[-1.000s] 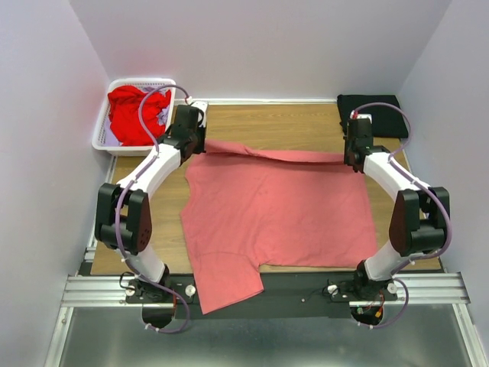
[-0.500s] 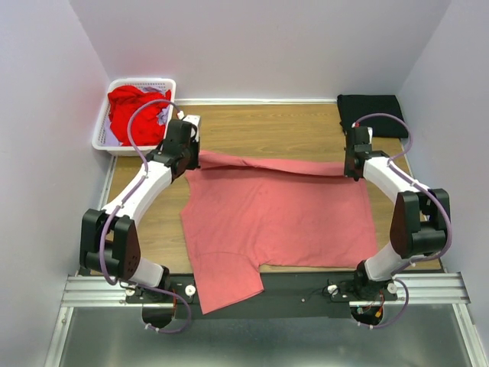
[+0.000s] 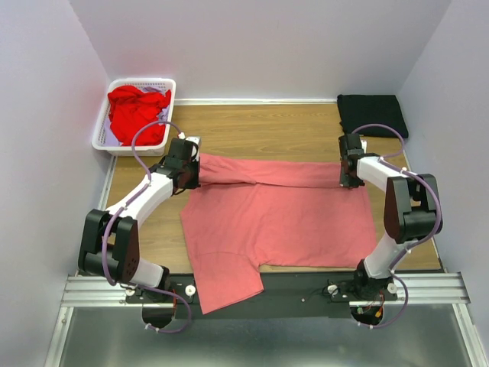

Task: Fold and stack the t-shirts
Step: Fold the tshirt

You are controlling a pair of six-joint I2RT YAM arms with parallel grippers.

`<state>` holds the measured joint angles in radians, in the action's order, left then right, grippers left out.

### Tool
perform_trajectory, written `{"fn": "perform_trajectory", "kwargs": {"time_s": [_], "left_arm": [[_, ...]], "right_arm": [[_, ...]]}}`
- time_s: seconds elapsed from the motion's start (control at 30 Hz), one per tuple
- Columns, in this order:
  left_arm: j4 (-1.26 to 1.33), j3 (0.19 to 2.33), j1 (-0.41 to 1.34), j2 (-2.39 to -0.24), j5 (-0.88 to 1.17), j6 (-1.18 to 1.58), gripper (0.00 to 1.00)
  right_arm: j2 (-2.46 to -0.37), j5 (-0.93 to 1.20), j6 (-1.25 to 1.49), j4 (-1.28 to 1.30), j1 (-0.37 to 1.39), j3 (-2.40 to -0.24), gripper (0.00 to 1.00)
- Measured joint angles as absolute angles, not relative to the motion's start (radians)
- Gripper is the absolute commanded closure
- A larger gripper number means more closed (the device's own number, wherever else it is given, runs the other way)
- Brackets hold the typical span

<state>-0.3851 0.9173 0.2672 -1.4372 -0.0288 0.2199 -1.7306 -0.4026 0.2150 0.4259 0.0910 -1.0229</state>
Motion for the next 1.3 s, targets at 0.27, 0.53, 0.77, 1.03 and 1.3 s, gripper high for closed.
{"fn": "perform_trajectory", "kwargs": {"time_s": [0.27,0.53,0.77,1.03,1.3], "left_arm": [[-0.390,0.918,0.270,-1.434,-0.025,0.234,1.00],[-0.432,0.942,0.271,-1.420,-0.023,0.237,1.00],[-0.452,0.959,0.271,-1.407,0.010,0.237,1.00],[-0.460,0.959,0.273,-1.421,0.070,0.237,1.00],[-0.463,0.959,0.273,-1.425,0.116,0.237,1.00]], "right_arm": [[-1.745,-0.403,0.221,0.445,0.091,-1.038,0.96],[-1.745,-0.439,0.220,0.511,0.091,-1.081,0.93],[-1.763,-0.476,0.216,0.553,0.091,-1.124,0.86],[-1.824,-0.498,0.208,0.608,0.091,-1.140,0.45],[-1.822,-0.501,0.209,0.643,0.091,-1.177,0.40]]}}
